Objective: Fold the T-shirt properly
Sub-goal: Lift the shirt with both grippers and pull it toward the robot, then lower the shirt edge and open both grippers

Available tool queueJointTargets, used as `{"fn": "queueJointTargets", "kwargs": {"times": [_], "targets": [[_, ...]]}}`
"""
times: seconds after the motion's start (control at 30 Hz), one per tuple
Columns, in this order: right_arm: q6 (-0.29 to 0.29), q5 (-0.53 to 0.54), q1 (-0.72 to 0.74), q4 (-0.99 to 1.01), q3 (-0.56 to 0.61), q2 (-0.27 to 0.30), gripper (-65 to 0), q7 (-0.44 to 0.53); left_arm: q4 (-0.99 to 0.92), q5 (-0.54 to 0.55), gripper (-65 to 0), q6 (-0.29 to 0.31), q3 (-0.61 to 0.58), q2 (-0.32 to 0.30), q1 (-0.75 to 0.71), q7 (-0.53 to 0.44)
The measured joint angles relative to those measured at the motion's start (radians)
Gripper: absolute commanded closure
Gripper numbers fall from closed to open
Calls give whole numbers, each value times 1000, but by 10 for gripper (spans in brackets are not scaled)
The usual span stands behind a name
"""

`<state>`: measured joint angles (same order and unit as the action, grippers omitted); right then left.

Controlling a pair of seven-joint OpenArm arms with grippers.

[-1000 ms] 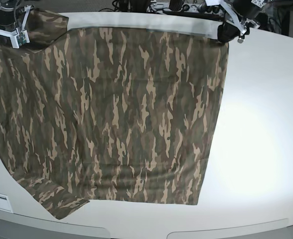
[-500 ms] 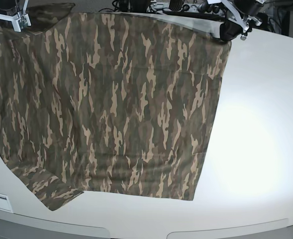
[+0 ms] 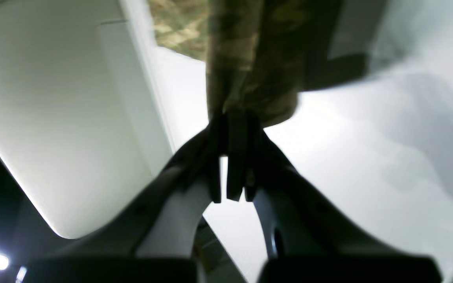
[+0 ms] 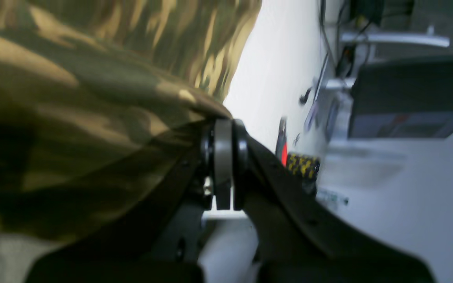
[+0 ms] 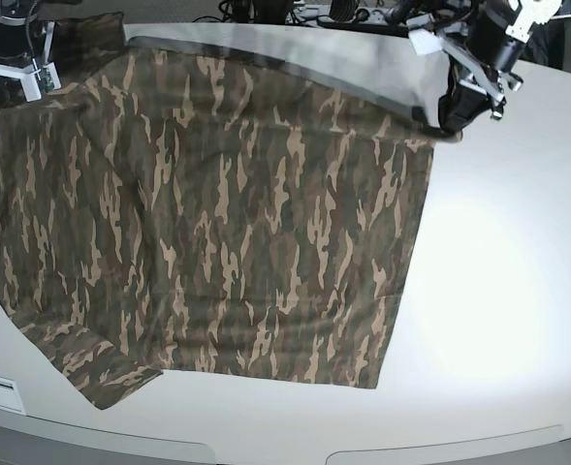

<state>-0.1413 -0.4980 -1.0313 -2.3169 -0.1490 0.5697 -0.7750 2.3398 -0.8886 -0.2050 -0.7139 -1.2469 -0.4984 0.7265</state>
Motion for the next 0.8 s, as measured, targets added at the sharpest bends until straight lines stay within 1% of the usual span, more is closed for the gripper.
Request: {"fn": "queueJointTargets", "kwargs": {"times": [0.07,0.13,0.17,0.23,0.3,0.4,0.53,0.6,0.7,0.8], "targets": [[16,-2,45,0,0,0,0,7,0,69,0,4,57,0,22,-30],[47,0,91,0,0,0,0,15,0,144,0,4,115,0,50,-29],[56,3,113,0,0,1,0,23,0,187,0,5,144,0,64,-44],[57,43,151,0,0,11,0,30,0,253,0,10,187,0,81,-92],[73,56,182,0,0,20,0,31,0,298,0,31,211,0,80,-141],[101,92,218,9,-27,19,0,59,0,306,0,34,225,8,78,-162],[140,220,253,64,-82,17,0,114,0,308,0,33,231,34,78,-162],[171,270,281,98,-89,17,0,119,0,309,0,33,230,54,78,-182],[199,310,317,142,-90,17,0,121,-5,306,0,33,230,81,78,-227],[228,343,354,177,-90,16,0,121,-34,309,0,38,230,111,87,-234]]}}
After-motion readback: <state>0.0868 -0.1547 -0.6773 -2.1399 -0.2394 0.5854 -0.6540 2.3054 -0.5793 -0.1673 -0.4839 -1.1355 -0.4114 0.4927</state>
